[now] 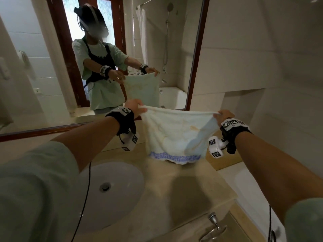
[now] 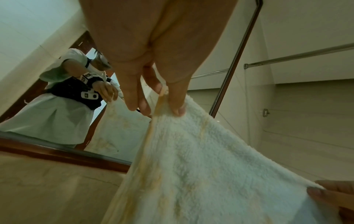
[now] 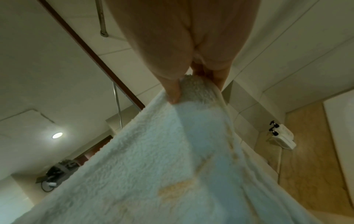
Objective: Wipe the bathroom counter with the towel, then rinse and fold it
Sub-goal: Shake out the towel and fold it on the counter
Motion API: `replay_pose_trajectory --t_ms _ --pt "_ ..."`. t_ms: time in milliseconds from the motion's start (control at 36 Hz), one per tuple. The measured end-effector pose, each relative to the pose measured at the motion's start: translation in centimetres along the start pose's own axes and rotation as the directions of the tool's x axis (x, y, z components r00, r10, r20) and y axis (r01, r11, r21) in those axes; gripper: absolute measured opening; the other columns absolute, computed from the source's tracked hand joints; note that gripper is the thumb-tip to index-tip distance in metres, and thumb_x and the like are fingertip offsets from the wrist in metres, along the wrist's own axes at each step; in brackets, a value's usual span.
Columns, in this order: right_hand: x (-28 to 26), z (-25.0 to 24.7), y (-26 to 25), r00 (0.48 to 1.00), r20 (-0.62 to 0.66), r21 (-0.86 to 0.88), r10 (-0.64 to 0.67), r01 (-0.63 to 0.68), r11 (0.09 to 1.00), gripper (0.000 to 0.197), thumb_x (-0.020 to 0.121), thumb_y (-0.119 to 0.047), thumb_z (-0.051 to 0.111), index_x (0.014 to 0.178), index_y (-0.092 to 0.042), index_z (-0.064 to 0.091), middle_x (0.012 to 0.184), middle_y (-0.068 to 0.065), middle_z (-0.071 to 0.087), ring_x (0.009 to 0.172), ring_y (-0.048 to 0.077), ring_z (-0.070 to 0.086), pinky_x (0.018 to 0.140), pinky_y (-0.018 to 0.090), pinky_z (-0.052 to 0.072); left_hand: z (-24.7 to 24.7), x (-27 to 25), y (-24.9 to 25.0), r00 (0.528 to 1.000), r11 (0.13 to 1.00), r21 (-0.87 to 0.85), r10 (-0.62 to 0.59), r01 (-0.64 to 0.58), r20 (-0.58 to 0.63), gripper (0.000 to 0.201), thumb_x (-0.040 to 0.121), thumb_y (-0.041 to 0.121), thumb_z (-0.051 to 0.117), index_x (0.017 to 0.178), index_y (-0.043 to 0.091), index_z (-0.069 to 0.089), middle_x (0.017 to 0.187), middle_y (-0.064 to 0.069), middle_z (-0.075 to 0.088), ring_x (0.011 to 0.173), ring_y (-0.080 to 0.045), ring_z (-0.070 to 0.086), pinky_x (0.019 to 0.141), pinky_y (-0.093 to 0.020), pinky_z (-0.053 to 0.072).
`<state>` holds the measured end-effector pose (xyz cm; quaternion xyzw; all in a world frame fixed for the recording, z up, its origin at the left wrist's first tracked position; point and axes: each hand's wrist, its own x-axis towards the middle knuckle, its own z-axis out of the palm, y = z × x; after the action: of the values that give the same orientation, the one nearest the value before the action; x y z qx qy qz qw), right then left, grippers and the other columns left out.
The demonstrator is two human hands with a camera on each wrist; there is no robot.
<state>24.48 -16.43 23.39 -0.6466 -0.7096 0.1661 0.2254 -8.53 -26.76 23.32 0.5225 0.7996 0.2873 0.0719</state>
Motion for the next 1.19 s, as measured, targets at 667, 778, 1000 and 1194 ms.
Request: replay_pose_trajectory --t_ms 667,778,1000,1194 --pt "-5.2 1.3 2.0 0.997 0.048 -0.014 0.062 -0.062 0.998 0.036 0.099 -0.024 0.047 0.123 0.001 0.056 0.129 0.022 0.055 0.119 0.036 0.05 0.097 0.036 0.038 0.3 -5.0 -1.4 0.984 0.94 -0.317 -0.081 0.13 0.161 0.042 0.092 0.029 0.057 0.121 -0.002 0.051 0.081 -0.004 0.054 0.097 -0.033 0.059 0.091 -0.044 0.05" --pt "-3.9 0.9 2.4 0.997 0.078 0.045 0.028 -0.032 0.998 0.036 0.098 -0.023 0.048 0.121 0.004 0.056 0.127 0.024 0.055 0.117 0.037 0.051 0.095 0.038 0.039 0.5 -4.9 -0.4 0.983 0.887 -0.435 -0.093 0.155 0.16 0.027 0.093 0.025 0.057 0.113 0.008 0.052 0.084 -0.005 0.054 0.087 -0.026 0.055 0.087 -0.044 0.052" --pt "-1.4 -0.8 5.1 0.992 0.103 0.281 -0.068 0.037 0.959 0.032 0.095 -0.023 0.055 0.115 0.002 0.063 0.109 0.016 0.061 0.096 0.025 0.056 0.077 0.029 0.038 1.4 -4.1 1.1 0.984 0.679 -0.718 -0.034 0.15 0.173 0.016 0.08 0.018 0.065 0.084 0.014 0.051 0.094 -0.011 0.051 0.088 -0.025 0.056 0.076 -0.038 0.052" --pt "-2.3 -0.3 11.6 0.973 0.229 0.432 0.028 -0.127 0.893 0.038 0.08 -0.038 0.073 0.103 -0.009 0.069 0.1 0.013 0.068 0.097 0.032 0.064 0.087 0.042 0.052 4.4 -7.2 -0.7 0.924 0.597 -0.744 0.014 0.299 0.382 0.023 0.079 0.009 0.071 0.069 0.018 0.052 0.07 0.005 0.065 0.075 -0.016 0.063 0.077 -0.03 0.055"
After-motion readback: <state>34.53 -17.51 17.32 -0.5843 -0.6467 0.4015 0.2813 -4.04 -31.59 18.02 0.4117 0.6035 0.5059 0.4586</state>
